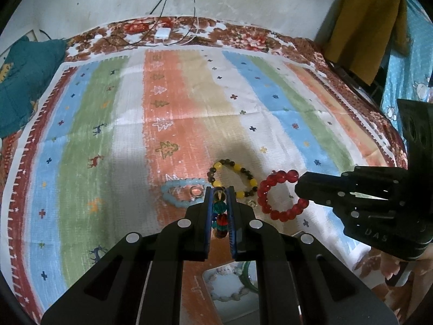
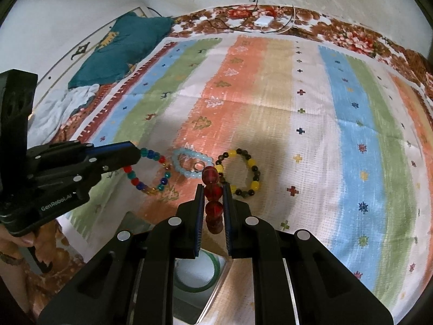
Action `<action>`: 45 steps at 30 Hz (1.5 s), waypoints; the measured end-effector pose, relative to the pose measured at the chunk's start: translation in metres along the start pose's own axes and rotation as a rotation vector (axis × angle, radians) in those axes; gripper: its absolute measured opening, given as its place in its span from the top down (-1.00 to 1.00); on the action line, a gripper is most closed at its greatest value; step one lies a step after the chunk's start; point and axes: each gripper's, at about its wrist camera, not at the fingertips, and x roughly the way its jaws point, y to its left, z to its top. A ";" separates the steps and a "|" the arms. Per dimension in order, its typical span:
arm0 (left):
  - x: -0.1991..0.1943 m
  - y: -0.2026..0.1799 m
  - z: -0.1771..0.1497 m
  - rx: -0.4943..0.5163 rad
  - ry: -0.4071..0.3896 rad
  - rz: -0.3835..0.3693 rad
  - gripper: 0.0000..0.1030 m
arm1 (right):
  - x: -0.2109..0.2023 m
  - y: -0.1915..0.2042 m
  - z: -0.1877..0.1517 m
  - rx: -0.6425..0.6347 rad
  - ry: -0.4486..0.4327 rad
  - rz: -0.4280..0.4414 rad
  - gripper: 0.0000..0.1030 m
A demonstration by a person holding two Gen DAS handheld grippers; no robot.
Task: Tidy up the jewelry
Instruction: 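Lift both held bracelets and carry them toward the silver tin, then lower both bracelets into the tin and open both tools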
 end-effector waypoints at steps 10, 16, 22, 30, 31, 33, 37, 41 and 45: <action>-0.010 -0.008 -0.005 0.019 -0.015 0.001 0.82 | -0.011 0.003 -0.004 -0.010 -0.021 0.006 0.73; -0.017 -0.011 -0.009 0.026 -0.031 0.010 0.82 | -0.019 0.004 -0.008 -0.009 -0.035 0.014 0.73; -0.026 -0.015 -0.013 0.028 -0.044 -0.005 0.82 | -0.025 0.006 -0.014 -0.016 -0.037 0.021 0.73; -0.040 -0.020 -0.021 0.036 -0.071 -0.013 0.82 | -0.033 0.010 -0.021 -0.027 -0.049 0.033 0.73; -0.042 -0.021 -0.023 0.037 -0.072 -0.014 0.82 | -0.034 0.010 -0.022 -0.027 -0.050 0.034 0.73; -0.044 -0.023 -0.025 0.041 -0.075 -0.014 0.82 | -0.036 0.011 -0.025 -0.031 -0.050 0.036 0.73; -0.046 -0.027 -0.030 0.057 -0.074 -0.003 0.82 | -0.038 0.012 -0.028 -0.032 -0.052 0.036 0.73; -0.047 -0.029 -0.033 0.063 -0.072 -0.001 0.82 | -0.040 0.014 -0.031 -0.037 -0.052 0.042 0.73; -0.049 -0.030 -0.038 0.067 -0.070 -0.004 0.82 | -0.044 0.019 -0.039 -0.047 -0.050 0.048 0.73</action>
